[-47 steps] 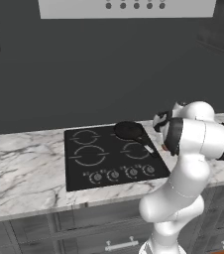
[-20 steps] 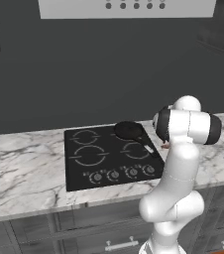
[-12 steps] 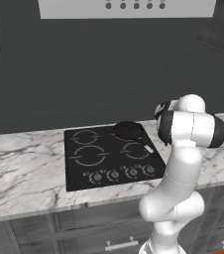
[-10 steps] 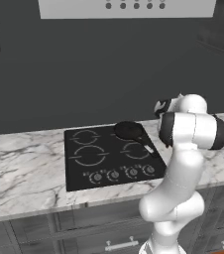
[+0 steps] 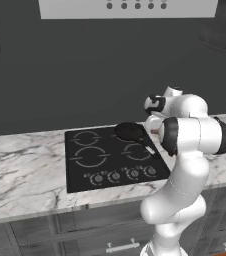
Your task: Place the pan on the rear right burner on the stove. Then place the tomato and the onion in the pan and turn on the rear right burner.
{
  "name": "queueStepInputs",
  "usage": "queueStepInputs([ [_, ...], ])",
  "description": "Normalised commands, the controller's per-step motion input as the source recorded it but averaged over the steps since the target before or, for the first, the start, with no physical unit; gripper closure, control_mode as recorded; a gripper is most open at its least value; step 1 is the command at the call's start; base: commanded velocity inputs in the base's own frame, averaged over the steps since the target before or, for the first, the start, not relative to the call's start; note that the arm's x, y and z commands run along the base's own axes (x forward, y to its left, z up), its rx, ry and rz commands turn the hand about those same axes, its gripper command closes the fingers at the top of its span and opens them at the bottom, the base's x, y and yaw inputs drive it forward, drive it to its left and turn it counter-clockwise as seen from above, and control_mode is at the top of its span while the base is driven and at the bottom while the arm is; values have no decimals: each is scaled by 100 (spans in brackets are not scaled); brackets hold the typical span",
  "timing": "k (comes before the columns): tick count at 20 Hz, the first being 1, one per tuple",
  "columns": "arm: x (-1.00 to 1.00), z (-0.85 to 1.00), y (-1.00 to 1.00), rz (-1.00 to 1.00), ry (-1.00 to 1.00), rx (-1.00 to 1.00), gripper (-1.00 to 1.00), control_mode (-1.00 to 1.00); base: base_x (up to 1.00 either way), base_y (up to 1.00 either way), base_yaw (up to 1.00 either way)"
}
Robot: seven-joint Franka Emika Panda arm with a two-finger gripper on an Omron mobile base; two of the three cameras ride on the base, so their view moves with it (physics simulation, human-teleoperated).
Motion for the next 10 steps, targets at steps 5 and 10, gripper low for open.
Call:
queueStepInputs([
  [5, 55, 0, 39, 0, 0, 0, 100, -100, 0, 0, 0],
  [10, 60, 0, 28, 0, 3, 0, 100, -100, 0, 0, 0],
])
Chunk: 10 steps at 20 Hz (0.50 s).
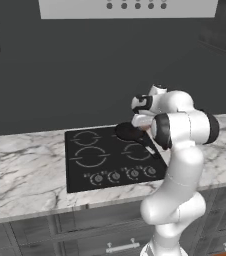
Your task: Place the pan on the rear right burner on the stove. Then place the tomato and the onion in the pan and turn on the rear right burner.
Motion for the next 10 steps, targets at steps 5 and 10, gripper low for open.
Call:
queueStepInputs([
  [5, 59, -6, 22, 0, 10, 0, 100, -100, 0, 0, 0],
  [10, 54, -19, 12, -1, 13, 0, 100, -100, 0, 0, 0],
])
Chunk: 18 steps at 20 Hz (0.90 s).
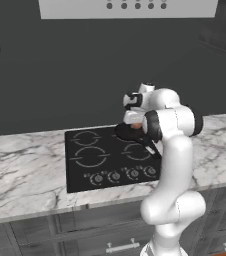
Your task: Place the pan on the rear right burner on the stove. Then place the tomato and the onion in the pan and turn on the rear right burner.
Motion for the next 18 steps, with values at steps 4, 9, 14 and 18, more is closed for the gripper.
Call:
queueStepInputs([
  [4, 51, -32, 0, -2, 13, 0, 100, -100, 0, 0, 0],
  [9, 22, -33, 0, -4, 7, 0, 100, -100, 0, 0, 0],
  [14, 1, -18, 0, -2, 0, 0, 100, -100, 0, 0, 0],
  [18, 0, -19, 0, -4, 0, 0, 100, -100, 0, 0, 0],
])
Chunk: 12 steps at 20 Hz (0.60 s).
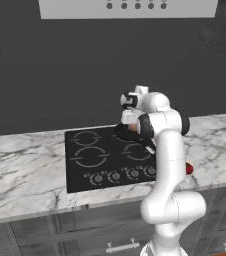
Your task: Place the pan on the rear right burner on the stove. Then place the tomato and the onion in the pan and turn on the rear right burner.
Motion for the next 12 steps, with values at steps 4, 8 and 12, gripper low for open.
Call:
queueStepInputs([
  [4, 0, -22, 1, -6, -3, 0, 100, -100, 0, 0, 0],
  [8, 0, -15, 2, -6, -7, 0, 100, -100, 0, 0, 0],
  [12, -7, -19, 9, -8, -12, 0, 100, -100, 0, 0, 0],
])
